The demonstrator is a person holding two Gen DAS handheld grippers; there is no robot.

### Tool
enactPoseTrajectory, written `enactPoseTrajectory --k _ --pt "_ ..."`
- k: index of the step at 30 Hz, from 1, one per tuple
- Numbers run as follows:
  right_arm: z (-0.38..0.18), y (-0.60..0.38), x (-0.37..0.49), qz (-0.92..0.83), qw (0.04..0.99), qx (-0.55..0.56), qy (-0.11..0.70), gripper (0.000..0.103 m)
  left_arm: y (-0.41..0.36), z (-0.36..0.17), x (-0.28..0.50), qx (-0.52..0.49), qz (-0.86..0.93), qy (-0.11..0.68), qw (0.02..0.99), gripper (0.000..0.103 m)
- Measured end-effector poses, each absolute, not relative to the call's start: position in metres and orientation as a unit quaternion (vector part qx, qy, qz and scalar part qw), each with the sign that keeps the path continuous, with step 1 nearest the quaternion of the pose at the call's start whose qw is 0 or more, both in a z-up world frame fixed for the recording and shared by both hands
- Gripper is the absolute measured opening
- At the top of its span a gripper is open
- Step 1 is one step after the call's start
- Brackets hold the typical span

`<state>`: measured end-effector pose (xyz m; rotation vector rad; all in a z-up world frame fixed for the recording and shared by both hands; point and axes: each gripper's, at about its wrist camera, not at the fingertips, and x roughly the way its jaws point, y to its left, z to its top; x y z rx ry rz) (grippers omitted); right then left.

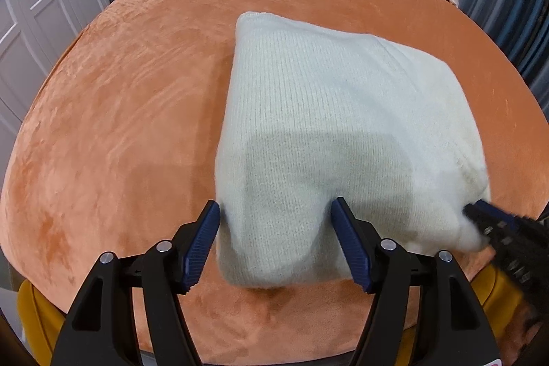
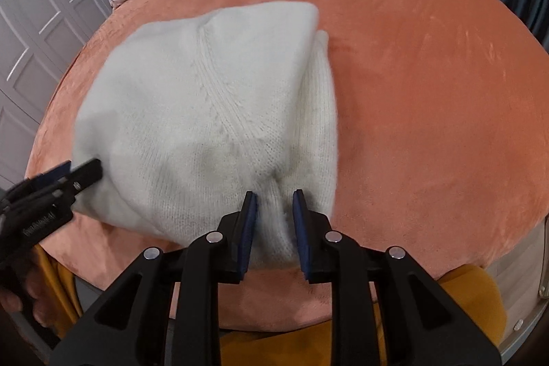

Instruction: Fold small clothes

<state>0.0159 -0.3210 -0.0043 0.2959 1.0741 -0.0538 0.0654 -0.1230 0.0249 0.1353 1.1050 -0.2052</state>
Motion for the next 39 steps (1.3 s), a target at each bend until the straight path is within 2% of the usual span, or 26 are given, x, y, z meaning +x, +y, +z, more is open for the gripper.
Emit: enactPoseTrajectory --k 4,8,12,16,23,39 --pt "0.027 -0.33 0.014 -0.013 0.864 0.176 0.471 0.023 -0.113 0.031 0.065 0.025 -0.104 0.531 0.841 0.067" --pt "0.04 -0.335 0.035 -0.013 0.874 0.172 0.454 0.023 -0.115 0.056 0.067 0.004 -0.112 0.502 0.858 0.067" --pt "0.026 -0.333 0.07 -0.016 0.867 0.155 0.473 0.023 -0.128 0.056 0.08 0.026 -0.11 0.499 0.859 0.067" --pt "-0.014 -0.327 0.085 -0.03 0.85 0.113 0.513 0.018 -0.13 0.025 0.09 0.042 -0.099 0.532 0.84 0.07" --pt "0.004 -0.309 0.079 -0.043 0.851 0.057 0.52 0.02 -0.123 0.015 0.089 0.032 -0.096 0.538 0.837 0.074" --pt "0.009 -0.316 0.08 -0.034 0.848 0.066 0.525 0.02 -0.125 0.013 0.085 0.04 -0.092 0.535 0.839 0.074"
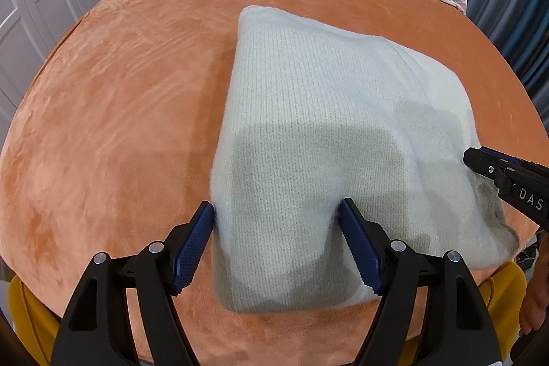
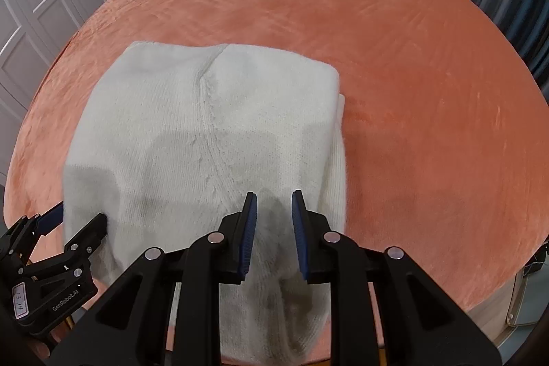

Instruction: Fold small clothes

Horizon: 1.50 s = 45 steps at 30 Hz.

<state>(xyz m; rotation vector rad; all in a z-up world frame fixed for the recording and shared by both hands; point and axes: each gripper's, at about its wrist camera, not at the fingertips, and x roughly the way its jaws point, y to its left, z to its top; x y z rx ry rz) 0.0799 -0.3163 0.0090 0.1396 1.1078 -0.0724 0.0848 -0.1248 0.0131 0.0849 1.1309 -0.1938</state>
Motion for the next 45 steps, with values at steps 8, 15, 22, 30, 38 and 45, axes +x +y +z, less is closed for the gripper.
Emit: enactPoseTrajectory --k 8,15,22,30,38,45 --pt "0.028 -0.323 0.072 0.009 0.867 0.102 0.488 0.0 -0.125 0.02 0.081 0.036 -0.092 0.534 0.84 0.073" --pt "0.033 -0.368 0.059 -0.006 0.862 0.176 0.475 0.002 -0.115 0.031 0.073 0.015 -0.103 0.531 0.841 0.072" --pt "0.004 -0.351 0.056 0.02 0.84 0.185 0.511 0.057 -0.11 0.018 0.077 0.006 -0.095 0.547 0.832 0.073" --pt "0.043 -0.35 0.045 0.046 0.876 0.202 0.436 0.014 -0.111 0.023 0.074 0.016 -0.1 0.541 0.835 0.073" --pt "-0.021 -0.361 0.05 0.007 0.839 0.225 0.495 0.015 -0.123 0.004 0.072 0.049 -0.109 0.552 0.825 0.075" --pt "0.038 -0.34 0.017 0.003 0.87 0.193 0.454 0.016 -0.12 0.006 0.071 0.055 -0.105 0.55 0.827 0.075"
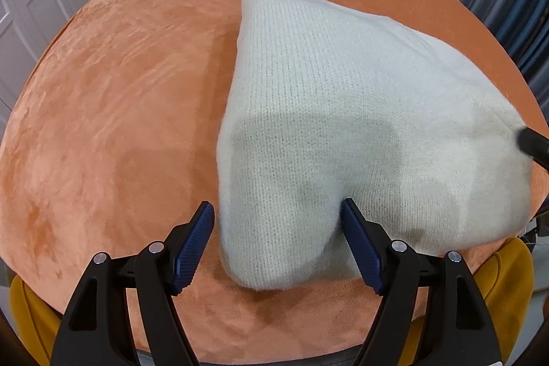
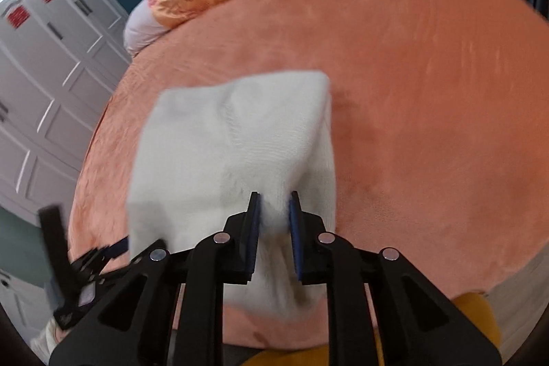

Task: Fold small clothes
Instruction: 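Pinch the bundle edge with the right tool, then release it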

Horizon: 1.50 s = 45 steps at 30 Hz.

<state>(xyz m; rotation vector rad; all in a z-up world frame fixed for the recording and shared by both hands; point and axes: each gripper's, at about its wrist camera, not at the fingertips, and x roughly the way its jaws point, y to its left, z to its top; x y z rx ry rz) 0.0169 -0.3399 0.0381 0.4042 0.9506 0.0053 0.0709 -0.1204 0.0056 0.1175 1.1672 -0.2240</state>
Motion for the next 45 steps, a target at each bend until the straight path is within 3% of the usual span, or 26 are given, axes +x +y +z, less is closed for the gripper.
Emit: enactPoseTrajectory --k 6,12,19,28,38,45 --pt "-0.018 -0.343 0.01 -0.017 0.834 0.171 0.525 0.015 -0.123 0.004 0.069 0.057 -0.107 0.551 0.825 0.075" --pt "0.023 -0.336 -0.001 -0.025 0.862 0.152 0.484 0.015 -0.123 0.006 0.069 0.062 -0.102 0.548 0.828 0.075" --pt "-0.022 -0.334 0.001 -0.023 0.828 0.147 0.54 0.016 -0.125 0.005 0.066 0.058 -0.101 0.55 0.827 0.075" --pt "0.055 -0.339 0.036 -0.021 0.875 0.12 0.468 0.016 -0.137 0.052 0.064 0.073 -0.11 0.496 0.858 0.072" --pt "-0.002 -0.33 0.079 -0.034 0.845 0.108 0.523 0.016 -0.148 0.046 0.075 0.075 -0.104 0.504 0.854 0.072" --pt "-0.012 -0.333 0.093 -0.034 0.839 0.113 0.531 0.014 -0.15 0.029 0.08 0.081 -0.099 0.518 0.846 0.072"
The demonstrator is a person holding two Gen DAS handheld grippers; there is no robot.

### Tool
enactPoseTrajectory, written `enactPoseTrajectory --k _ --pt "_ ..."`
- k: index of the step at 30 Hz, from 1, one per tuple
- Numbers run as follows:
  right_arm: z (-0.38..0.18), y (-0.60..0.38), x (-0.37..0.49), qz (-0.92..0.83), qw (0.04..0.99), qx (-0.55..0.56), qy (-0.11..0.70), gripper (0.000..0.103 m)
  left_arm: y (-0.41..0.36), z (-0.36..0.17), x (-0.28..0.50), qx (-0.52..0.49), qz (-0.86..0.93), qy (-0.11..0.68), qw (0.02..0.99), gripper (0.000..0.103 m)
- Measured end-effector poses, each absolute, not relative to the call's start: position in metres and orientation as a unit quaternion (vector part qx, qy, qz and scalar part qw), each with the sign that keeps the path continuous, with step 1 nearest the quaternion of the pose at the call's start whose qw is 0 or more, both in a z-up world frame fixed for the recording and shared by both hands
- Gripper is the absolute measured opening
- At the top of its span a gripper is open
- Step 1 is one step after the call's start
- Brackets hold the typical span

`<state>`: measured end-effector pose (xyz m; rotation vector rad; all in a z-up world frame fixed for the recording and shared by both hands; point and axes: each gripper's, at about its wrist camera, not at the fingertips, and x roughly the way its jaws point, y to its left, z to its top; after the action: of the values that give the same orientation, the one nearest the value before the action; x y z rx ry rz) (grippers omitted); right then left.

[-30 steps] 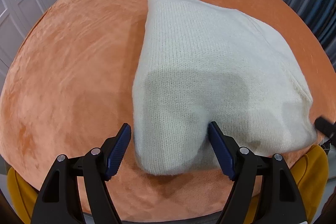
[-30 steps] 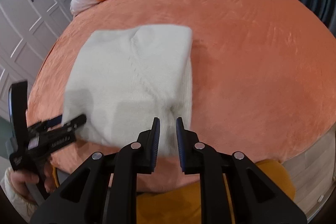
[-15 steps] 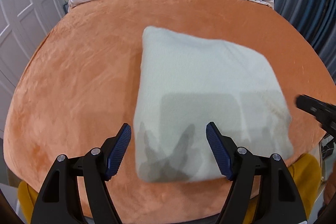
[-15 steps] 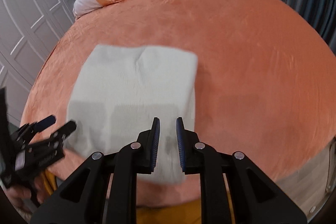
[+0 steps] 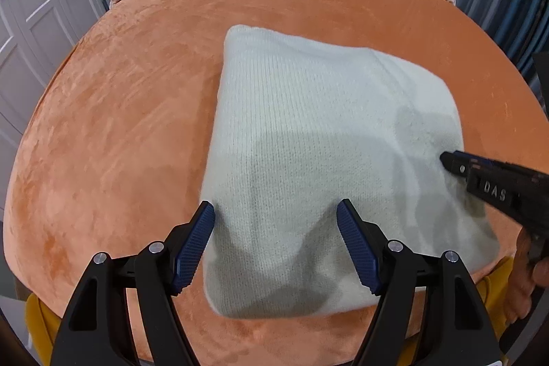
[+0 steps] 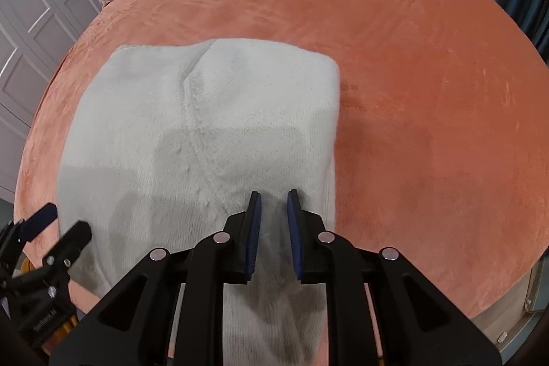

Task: Fold small clothes
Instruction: 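Pinch the bundle edge with the right tool, then release it, then slide both tools under the folded sweater's end, fingers open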

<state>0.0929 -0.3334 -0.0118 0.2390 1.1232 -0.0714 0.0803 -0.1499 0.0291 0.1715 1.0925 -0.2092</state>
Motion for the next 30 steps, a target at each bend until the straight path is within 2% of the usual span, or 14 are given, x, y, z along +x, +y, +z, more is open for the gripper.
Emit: enactPoseTrajectory --k 4,7,11,13,14,15,21,30 --pt "-0.017 -0.331 0.102 -0.036 0.842 0.099 0.53 0.014 -0.152 0.022 0.082 0.093 -0.095 0.516 0.846 0.075" --pt "-0.018 -0.33 0.105 -0.036 0.845 0.089 0.527 0.014 -0.153 0.012 0.086 0.101 -0.087 0.514 0.847 0.083" --pt "-0.003 -0.344 0.091 -0.028 0.849 0.14 0.509 0.017 -0.141 0.01 0.092 0.059 -0.095 0.531 0.84 0.087" --pt "0.006 -0.352 0.072 -0.025 0.851 0.179 0.493 0.035 -0.131 0.015 0.091 0.031 -0.103 0.541 0.834 0.086" --pt "0.009 -0.356 0.059 -0.031 0.853 0.192 0.485 0.055 -0.125 0.019 0.088 0.018 -0.11 0.542 0.833 0.085" --pt "0.011 -0.359 0.046 -0.035 0.853 0.198 0.481 0.063 -0.121 0.021 0.086 0.011 -0.114 0.54 0.834 0.085" --pt "-0.003 -0.357 0.014 -0.027 0.829 0.203 0.52 0.064 -0.107 0.021 0.081 -0.037 -0.134 0.551 0.823 0.085" --pt "-0.008 -0.342 0.026 -0.018 0.829 0.199 0.522 0.064 -0.116 0.016 0.08 -0.018 -0.121 0.556 0.822 0.085"
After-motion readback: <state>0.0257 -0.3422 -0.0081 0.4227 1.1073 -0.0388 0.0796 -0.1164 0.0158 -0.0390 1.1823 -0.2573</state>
